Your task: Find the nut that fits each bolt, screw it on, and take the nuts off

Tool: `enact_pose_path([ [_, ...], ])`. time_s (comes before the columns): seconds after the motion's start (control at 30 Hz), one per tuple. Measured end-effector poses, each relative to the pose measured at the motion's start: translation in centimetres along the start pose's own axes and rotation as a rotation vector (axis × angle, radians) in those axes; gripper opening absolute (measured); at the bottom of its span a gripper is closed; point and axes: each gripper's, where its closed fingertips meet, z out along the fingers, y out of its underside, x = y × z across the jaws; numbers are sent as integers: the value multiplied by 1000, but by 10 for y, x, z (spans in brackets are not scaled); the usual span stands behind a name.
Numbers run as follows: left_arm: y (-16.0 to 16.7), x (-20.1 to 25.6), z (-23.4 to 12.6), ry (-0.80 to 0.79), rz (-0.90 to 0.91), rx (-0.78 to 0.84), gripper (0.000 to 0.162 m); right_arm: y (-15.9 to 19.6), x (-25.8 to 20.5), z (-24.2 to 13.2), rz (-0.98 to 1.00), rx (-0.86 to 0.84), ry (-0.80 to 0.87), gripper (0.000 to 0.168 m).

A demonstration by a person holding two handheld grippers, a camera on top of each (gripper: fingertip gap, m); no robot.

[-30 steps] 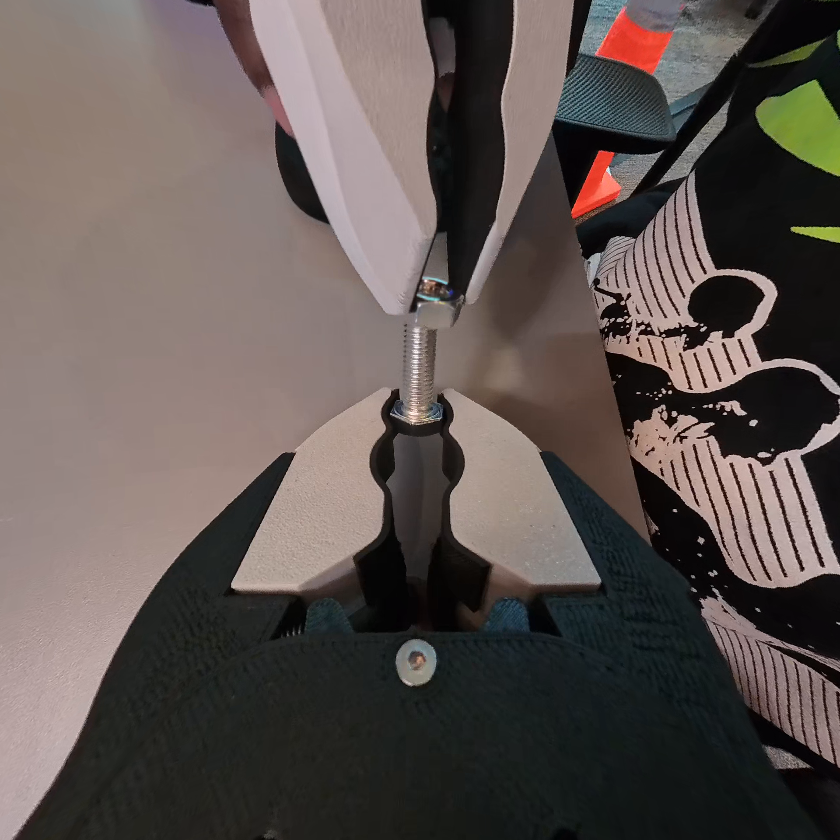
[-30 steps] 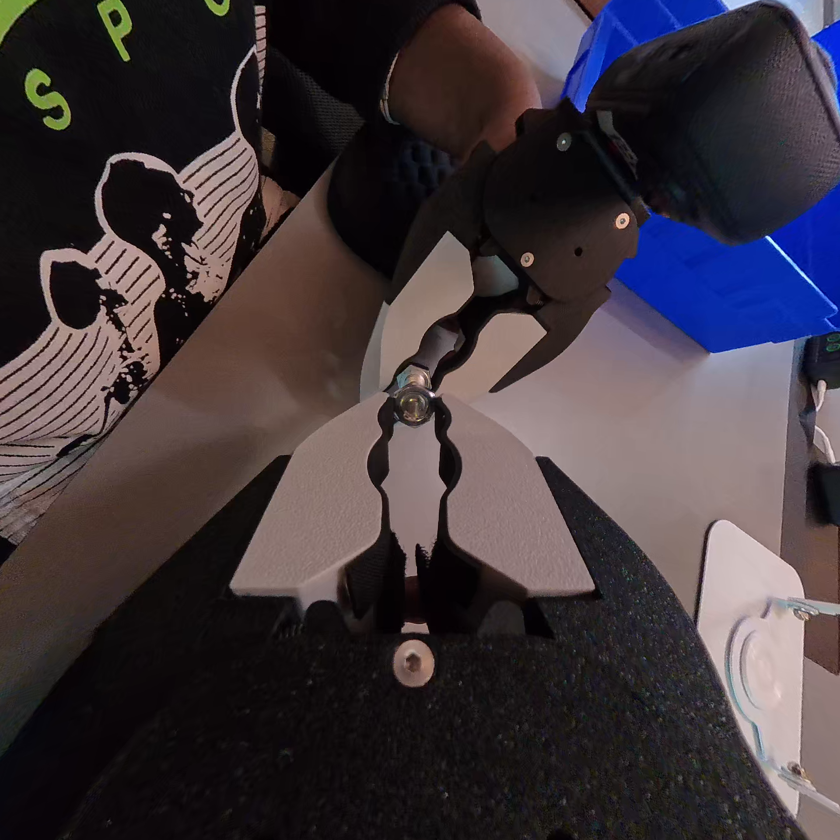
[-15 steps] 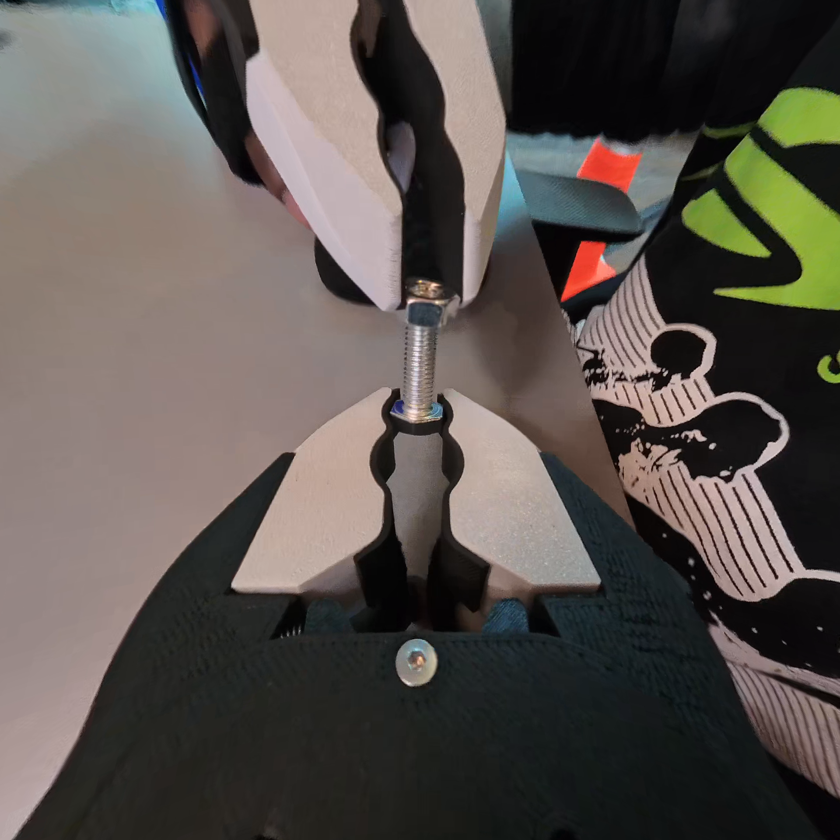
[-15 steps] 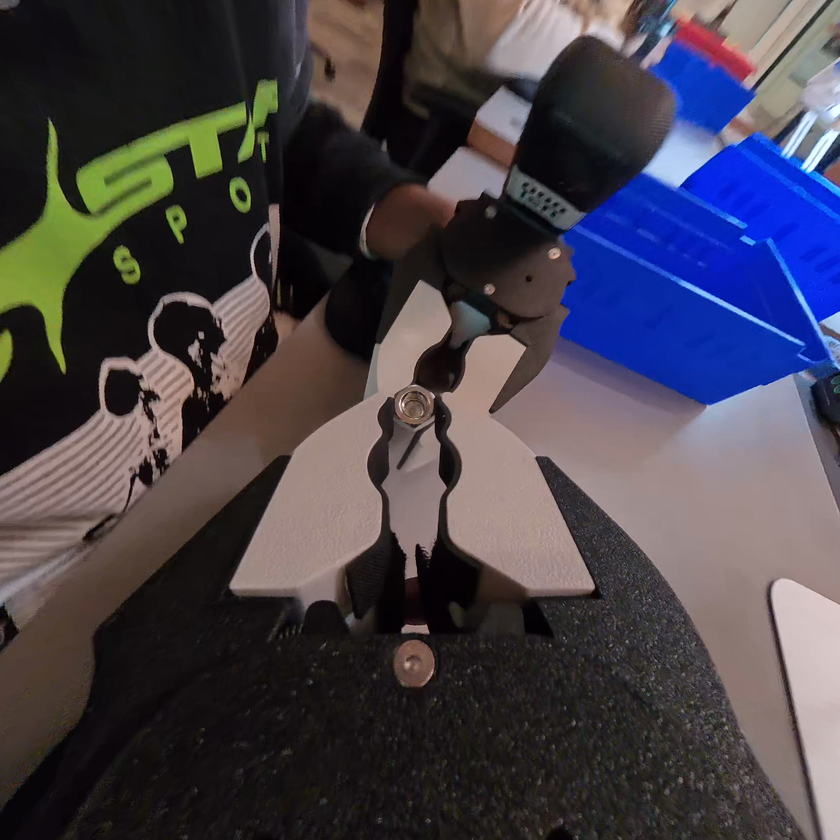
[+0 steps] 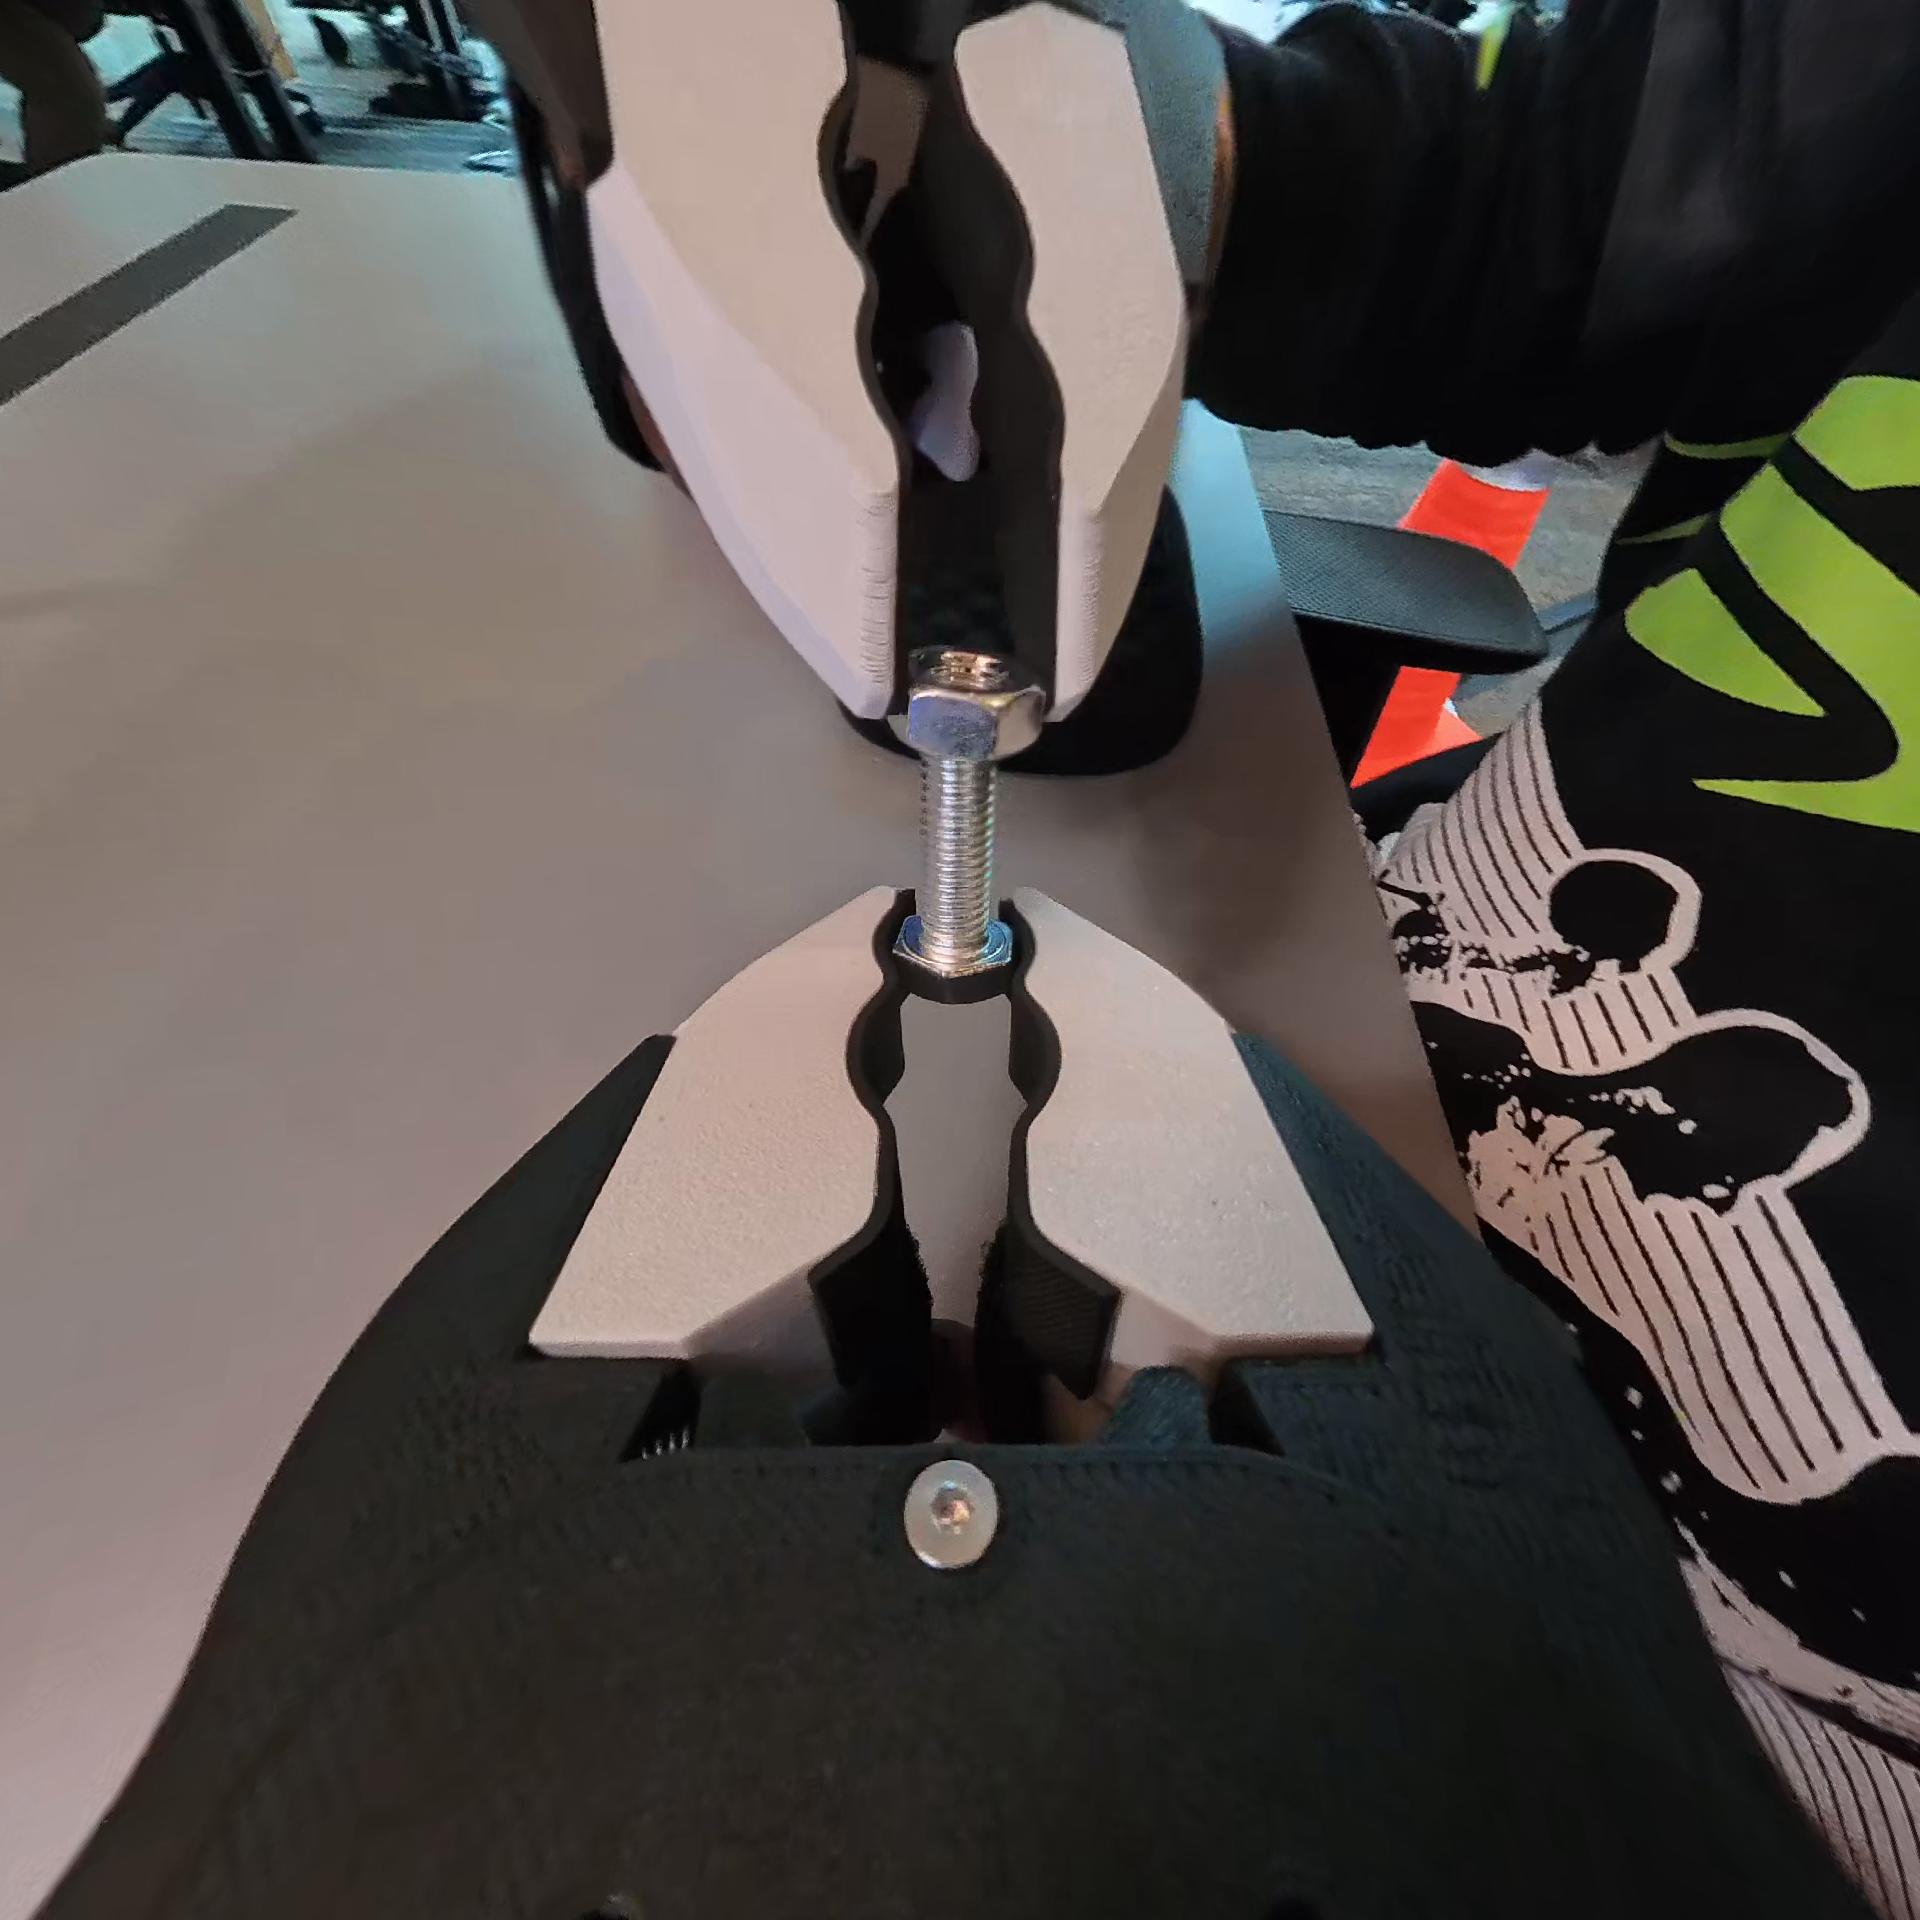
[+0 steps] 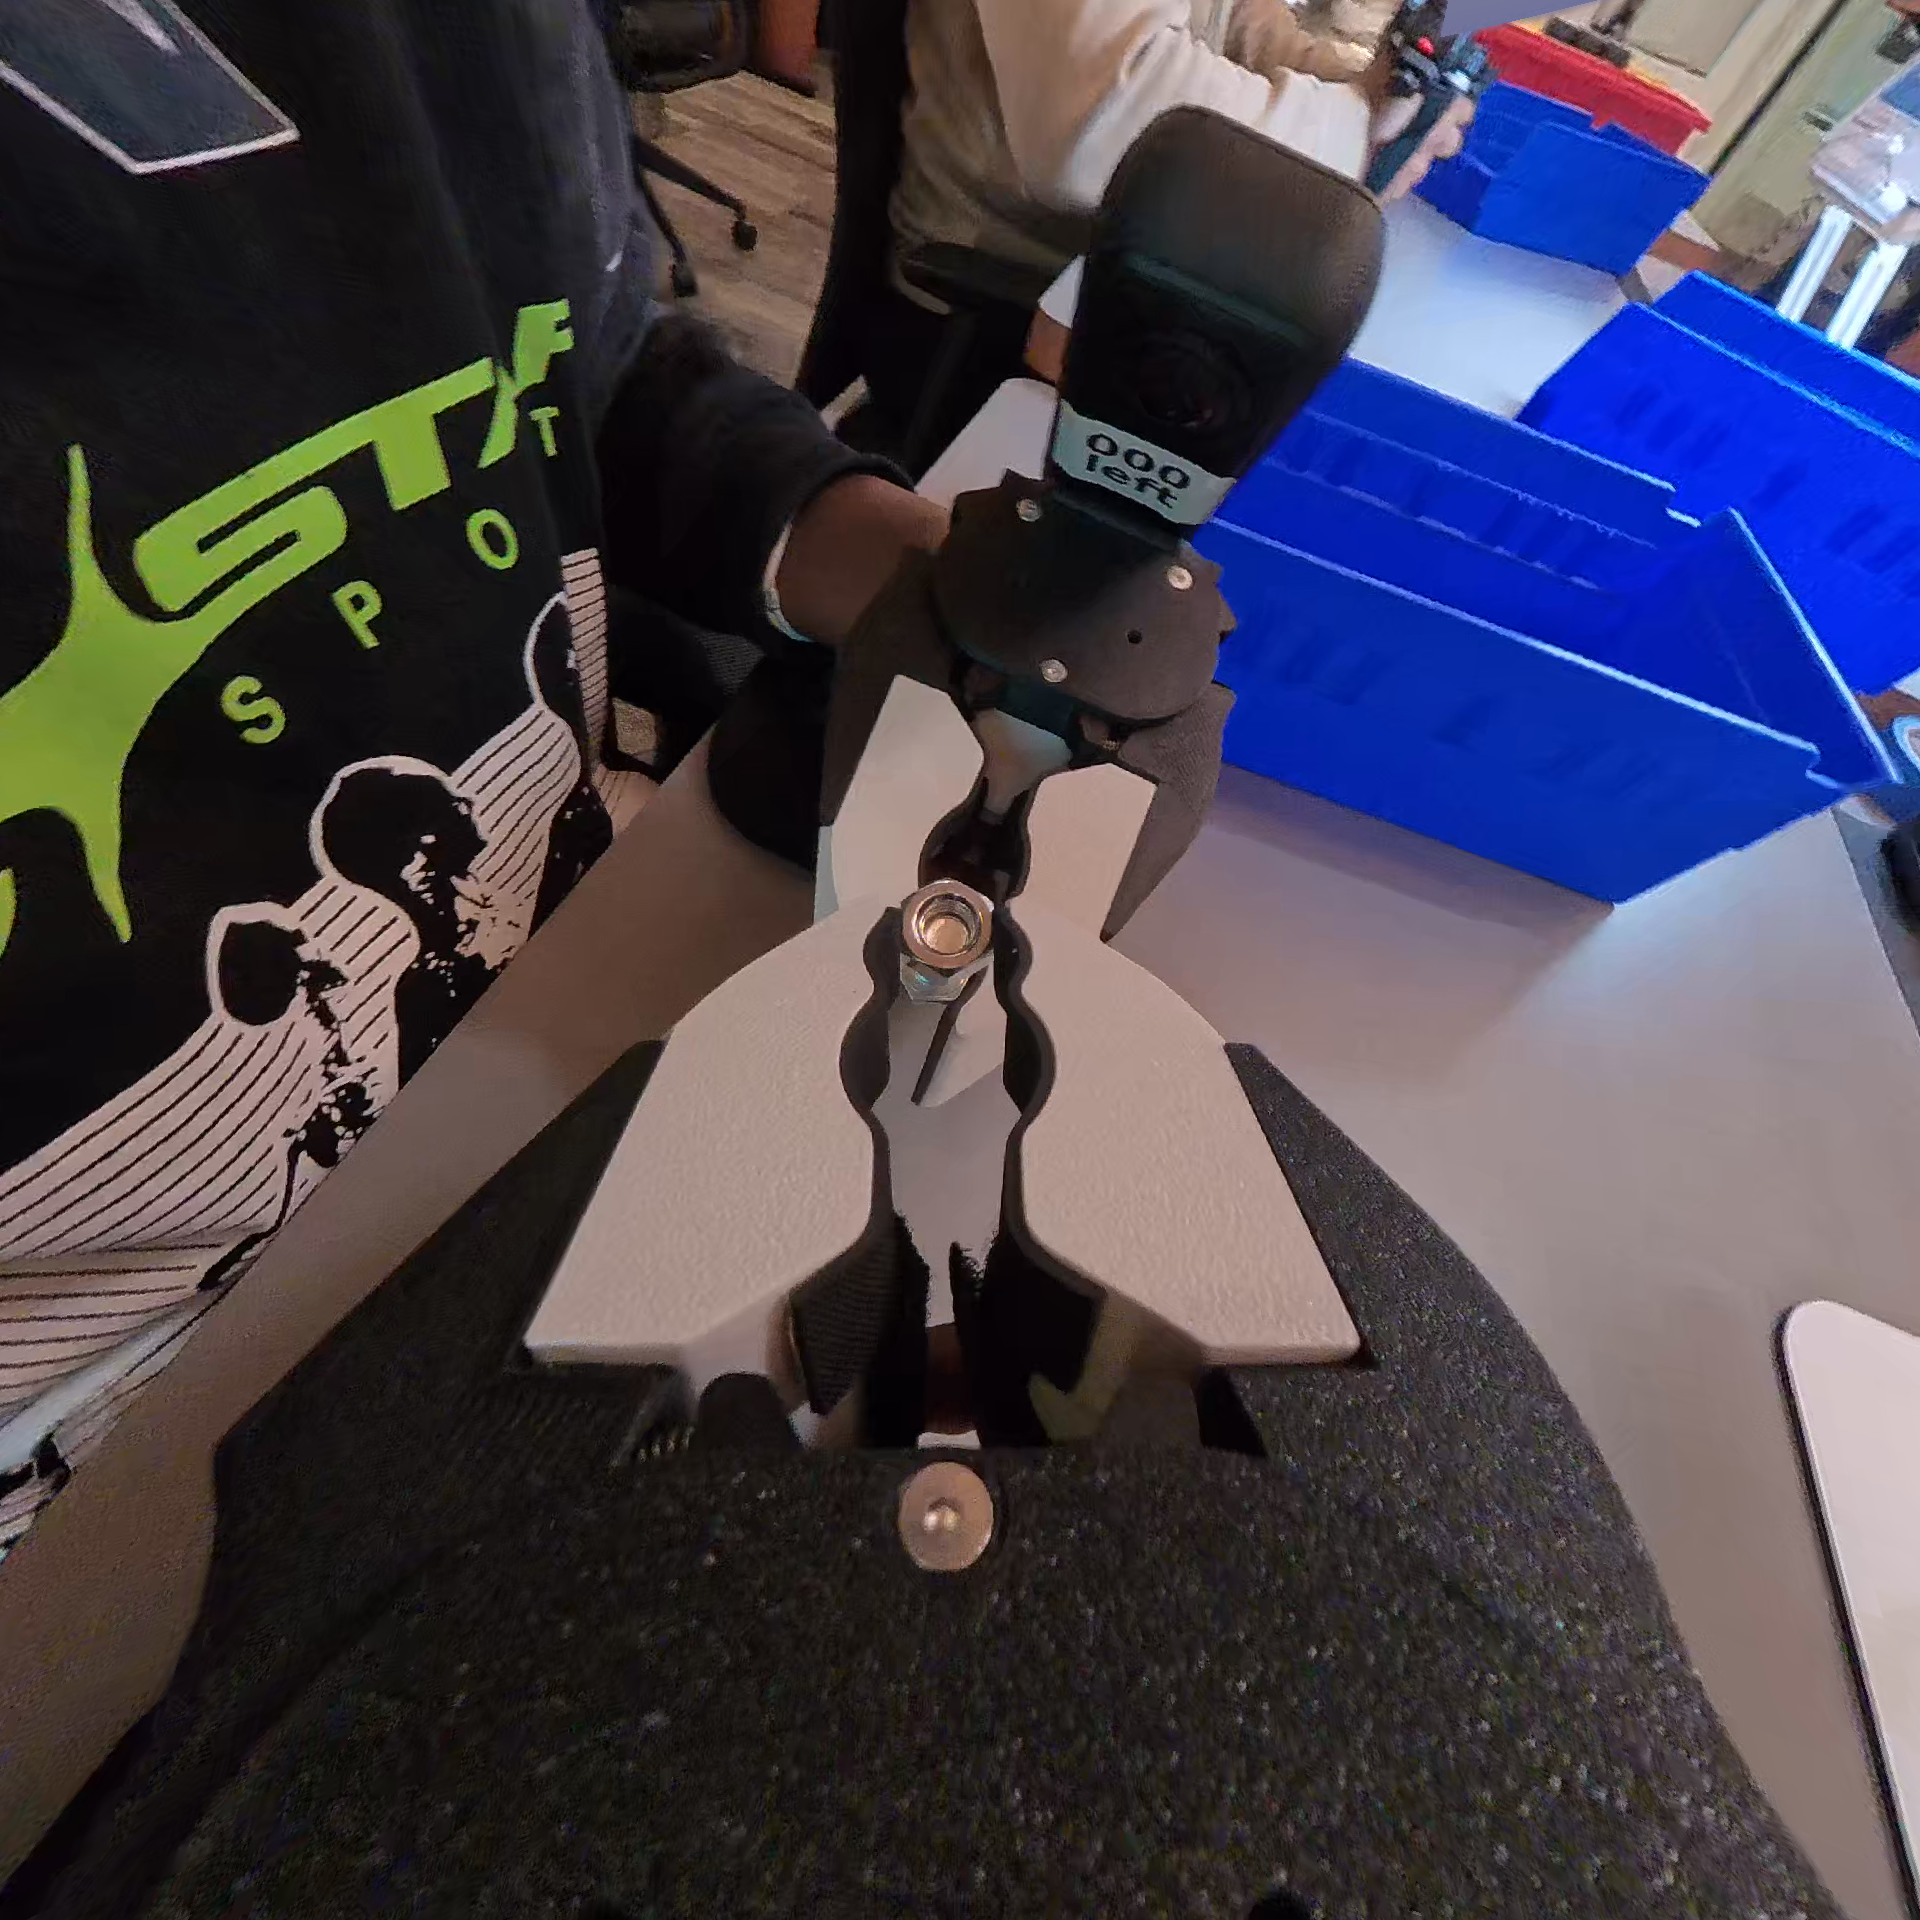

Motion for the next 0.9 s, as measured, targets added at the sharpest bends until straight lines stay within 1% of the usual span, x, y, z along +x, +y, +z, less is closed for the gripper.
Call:
enact_pose_path([
  [0.2,0,-23,-1,-152,-80,0,16,7,22,-2,144,-114,156,17],
  [0.47,-15,-41,-10,-323,-116,117,16,-4,40,-5,305,-53,283,17],
  [0.53,-16,-42,-10,-338,-130,126,16,-4,41,-5,295,-76,314,17],
  [0.6,-13,-46,-9,-371,-131,102,16,-1,43,-4,290,-124,353,17],
  [0.8,-9,-54,-10,-445,-138,70,16,5,48,-5,352,-205,456,17],
  [0.9,-9,-54,-10,-444,-142,69,16,6,49,-5,363,-220,479,17],
])
